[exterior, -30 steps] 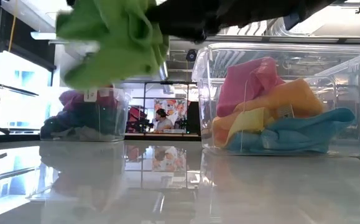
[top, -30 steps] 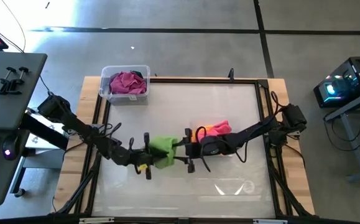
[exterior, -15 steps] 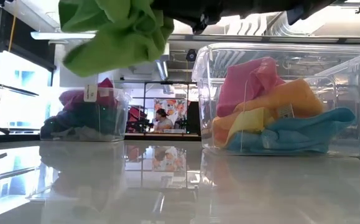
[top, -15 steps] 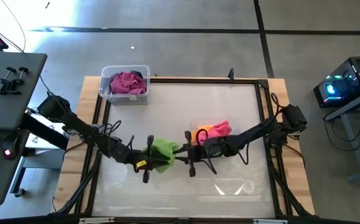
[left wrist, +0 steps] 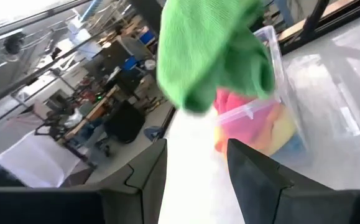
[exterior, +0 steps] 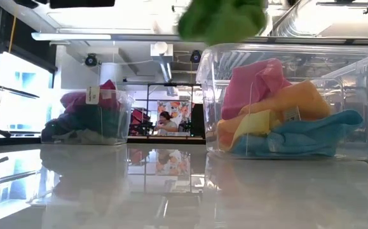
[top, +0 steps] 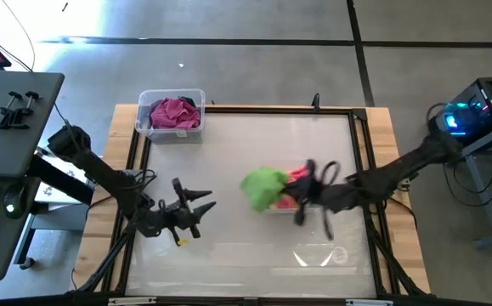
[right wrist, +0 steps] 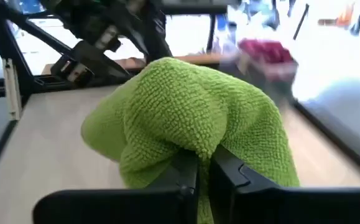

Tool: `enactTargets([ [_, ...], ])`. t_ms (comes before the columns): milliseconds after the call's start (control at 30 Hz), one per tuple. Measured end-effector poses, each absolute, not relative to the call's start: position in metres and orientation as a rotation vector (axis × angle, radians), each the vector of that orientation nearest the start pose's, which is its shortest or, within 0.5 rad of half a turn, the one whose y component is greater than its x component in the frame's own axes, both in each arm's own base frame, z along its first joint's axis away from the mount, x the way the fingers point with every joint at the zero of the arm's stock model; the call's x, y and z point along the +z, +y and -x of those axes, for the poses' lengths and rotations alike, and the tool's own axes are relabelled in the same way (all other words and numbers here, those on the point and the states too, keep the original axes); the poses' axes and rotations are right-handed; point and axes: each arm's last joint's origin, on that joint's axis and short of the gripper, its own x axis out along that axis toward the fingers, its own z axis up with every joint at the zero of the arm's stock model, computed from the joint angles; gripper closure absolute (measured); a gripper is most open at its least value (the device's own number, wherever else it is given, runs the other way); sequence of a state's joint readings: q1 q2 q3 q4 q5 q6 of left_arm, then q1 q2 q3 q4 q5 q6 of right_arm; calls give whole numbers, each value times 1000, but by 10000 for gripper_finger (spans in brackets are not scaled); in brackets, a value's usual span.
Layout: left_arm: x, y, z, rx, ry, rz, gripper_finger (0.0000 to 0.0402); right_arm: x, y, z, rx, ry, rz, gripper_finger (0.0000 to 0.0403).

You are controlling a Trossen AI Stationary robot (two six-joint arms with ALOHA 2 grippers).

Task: Sort towels by color in basket
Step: Put the green towel into the bottom transparent bin

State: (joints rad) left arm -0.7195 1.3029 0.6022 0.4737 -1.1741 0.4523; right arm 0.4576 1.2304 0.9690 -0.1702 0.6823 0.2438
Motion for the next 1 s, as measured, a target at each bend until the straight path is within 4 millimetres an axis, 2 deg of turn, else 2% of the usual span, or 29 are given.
enactTargets([
  [133, 228, -151, -204, 426, 237, -636, 246, 319, 79, -201, -353, 438, -139, 393],
  [233, 227, -150, -205, 431, 237, -629, 246, 314, 66, -187, -440, 522, -204, 390],
  [367, 228, -146, -207, 449, 239, -614, 246, 299, 63, -193, -437, 657, -271, 390],
  [533, 228, -143, -210, 466, 242, -605, 246, 275, 61, -216, -448, 805, -279, 388],
  [700, 228, -143, -210, 468, 242, -605, 246, 262, 51, -228, -423, 922, -312, 348],
  [767, 228, -143, -210, 468, 242, -605, 246, 266, 47, -228, -393, 944, -344, 320],
  [867, 228, -143, -210, 468, 242, -603, 246, 284, 43, -226, -319, 958, -412, 284],
  [1000, 227, -142, -209, 470, 240, -576, 246, 315, 43, -220, -294, 939, -434, 267],
])
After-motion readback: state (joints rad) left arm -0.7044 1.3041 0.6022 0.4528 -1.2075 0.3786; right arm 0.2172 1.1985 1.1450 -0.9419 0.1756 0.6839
